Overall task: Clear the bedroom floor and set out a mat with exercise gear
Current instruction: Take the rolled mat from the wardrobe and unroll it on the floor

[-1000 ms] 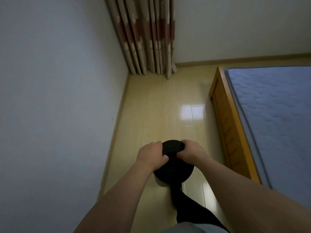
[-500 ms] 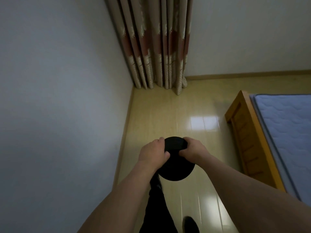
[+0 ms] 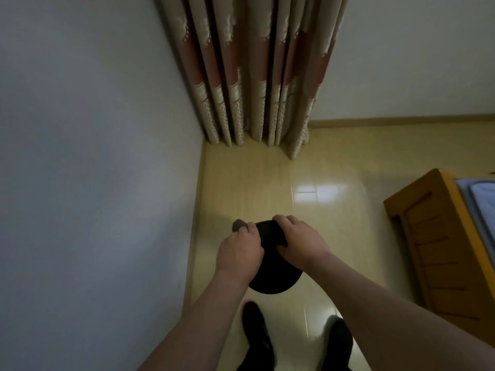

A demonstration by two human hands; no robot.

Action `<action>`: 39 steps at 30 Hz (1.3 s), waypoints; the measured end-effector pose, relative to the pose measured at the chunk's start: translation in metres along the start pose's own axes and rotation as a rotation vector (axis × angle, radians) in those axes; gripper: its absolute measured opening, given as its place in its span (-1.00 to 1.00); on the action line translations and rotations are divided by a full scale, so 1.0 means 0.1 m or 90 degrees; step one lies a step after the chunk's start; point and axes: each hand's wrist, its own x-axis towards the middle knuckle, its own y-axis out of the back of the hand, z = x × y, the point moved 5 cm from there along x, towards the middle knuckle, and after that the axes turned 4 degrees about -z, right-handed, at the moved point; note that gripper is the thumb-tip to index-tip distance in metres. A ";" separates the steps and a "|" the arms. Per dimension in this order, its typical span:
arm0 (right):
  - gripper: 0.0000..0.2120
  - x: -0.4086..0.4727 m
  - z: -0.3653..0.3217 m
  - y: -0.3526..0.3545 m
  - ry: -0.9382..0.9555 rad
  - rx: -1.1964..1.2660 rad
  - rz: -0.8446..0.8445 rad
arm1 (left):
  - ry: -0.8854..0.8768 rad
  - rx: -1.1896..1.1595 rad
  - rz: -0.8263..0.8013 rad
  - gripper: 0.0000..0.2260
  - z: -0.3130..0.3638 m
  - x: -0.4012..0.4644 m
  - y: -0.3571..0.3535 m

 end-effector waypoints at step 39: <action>-0.54 2.62 4.61 -2.41 -0.117 0.156 0.115 | -0.288 0.119 0.094 -0.05 0.67 3.33 -4.48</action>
